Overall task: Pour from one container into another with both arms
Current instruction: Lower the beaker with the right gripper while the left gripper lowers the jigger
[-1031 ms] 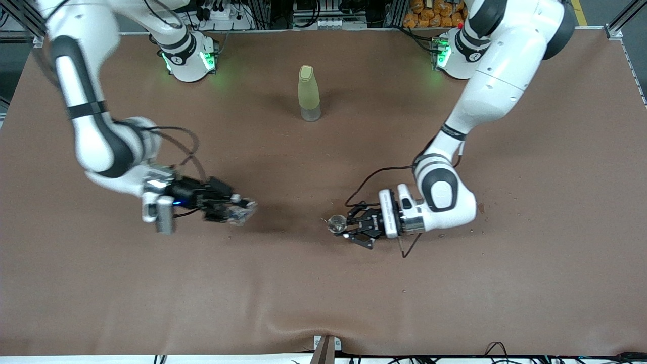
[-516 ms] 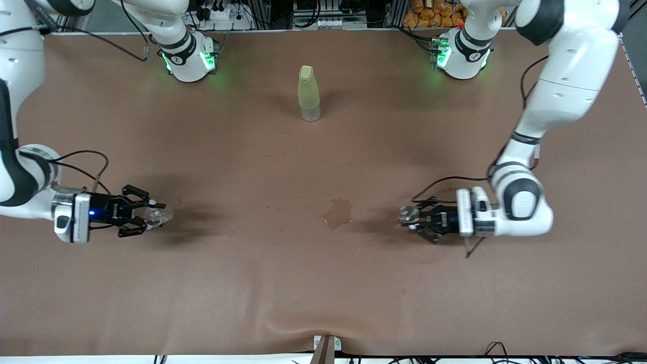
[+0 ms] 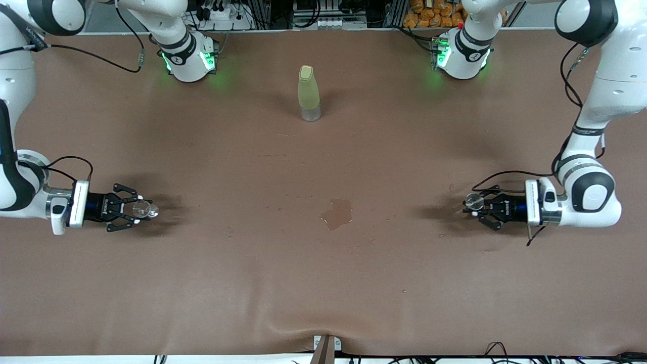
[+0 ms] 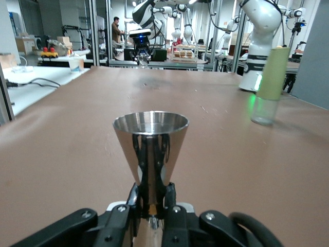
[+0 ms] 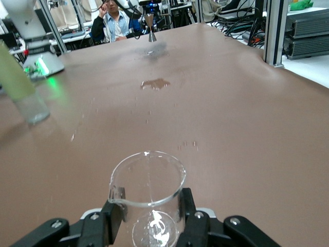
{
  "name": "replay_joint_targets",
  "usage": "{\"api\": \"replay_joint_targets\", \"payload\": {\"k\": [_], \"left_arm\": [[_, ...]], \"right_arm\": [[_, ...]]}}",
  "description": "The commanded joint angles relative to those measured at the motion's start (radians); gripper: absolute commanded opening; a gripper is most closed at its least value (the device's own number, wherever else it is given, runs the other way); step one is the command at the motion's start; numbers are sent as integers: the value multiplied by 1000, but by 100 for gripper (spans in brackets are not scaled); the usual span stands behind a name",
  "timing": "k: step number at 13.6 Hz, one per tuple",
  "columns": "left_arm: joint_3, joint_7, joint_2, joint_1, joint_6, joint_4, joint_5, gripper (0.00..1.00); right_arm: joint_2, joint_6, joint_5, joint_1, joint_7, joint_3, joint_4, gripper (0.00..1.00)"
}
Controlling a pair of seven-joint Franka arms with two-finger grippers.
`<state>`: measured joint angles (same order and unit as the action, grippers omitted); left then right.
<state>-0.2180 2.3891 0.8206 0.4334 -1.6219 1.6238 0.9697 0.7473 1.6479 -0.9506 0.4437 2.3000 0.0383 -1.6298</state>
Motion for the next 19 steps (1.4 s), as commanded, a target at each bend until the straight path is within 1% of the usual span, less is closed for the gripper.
{"api": "replay_joint_targets", "payload": {"k": [1, 3, 5, 6, 8, 9, 11, 12, 13, 14, 15, 16, 17, 19], "left_arm": [[-9, 74, 43, 51, 19, 5, -40, 0], [-8, 125, 78, 68, 19, -1, -57, 0], [-6, 125, 89, 67, 19, -21, -83, 0], [-6, 125, 98, 67, 19, -37, -91, 0], [-6, 125, 117, 68, 19, -38, -91, 0], [-6, 125, 121, 68, 19, -38, -89, 8], [-8, 125, 121, 68, 19, -38, -89, 33], [-8, 125, 120, 68, 19, -38, -89, 40], [-6, 125, 120, 68, 19, -38, -89, 41], [-6, 125, 120, 70, 19, -38, -89, 43], [-6, 125, 120, 68, 19, -38, -91, 45], [-6, 125, 117, 70, 19, -39, -91, 50], [-6, 125, 112, 71, 19, -39, -92, 53], [-6, 122, 104, 94, 19, -41, -123, 57]], "right_arm": [[70, -20, 42, 90, 114, 23, 33, 8], [96, -19, 73, 125, 142, 23, 36, 9], [125, -19, 73, 135, 188, 23, 39, 12], [138, -19, 72, 142, 194, 23, 39, 15], [147, -20, 70, 147, 194, 25, 38, 24], [150, -25, 69, 147, 194, 25, 38, 31], [150, -27, 67, 147, 196, 25, 38, 54], [152, -33, 66, 148, 196, 26, 39, 62], [150, -49, 66, 148, 196, 25, 42, 64], [149, -65, 66, 153, 194, 25, 51, 71], [149, -79, 66, 155, 190, 25, 65, 79], [146, -94, 66, 158, 184, 25, 73, 83], [139, -105, 73, 164, 171, 25, 85, 86], [136, -161, 81, 173, 95, 23, 128, 86]]}}
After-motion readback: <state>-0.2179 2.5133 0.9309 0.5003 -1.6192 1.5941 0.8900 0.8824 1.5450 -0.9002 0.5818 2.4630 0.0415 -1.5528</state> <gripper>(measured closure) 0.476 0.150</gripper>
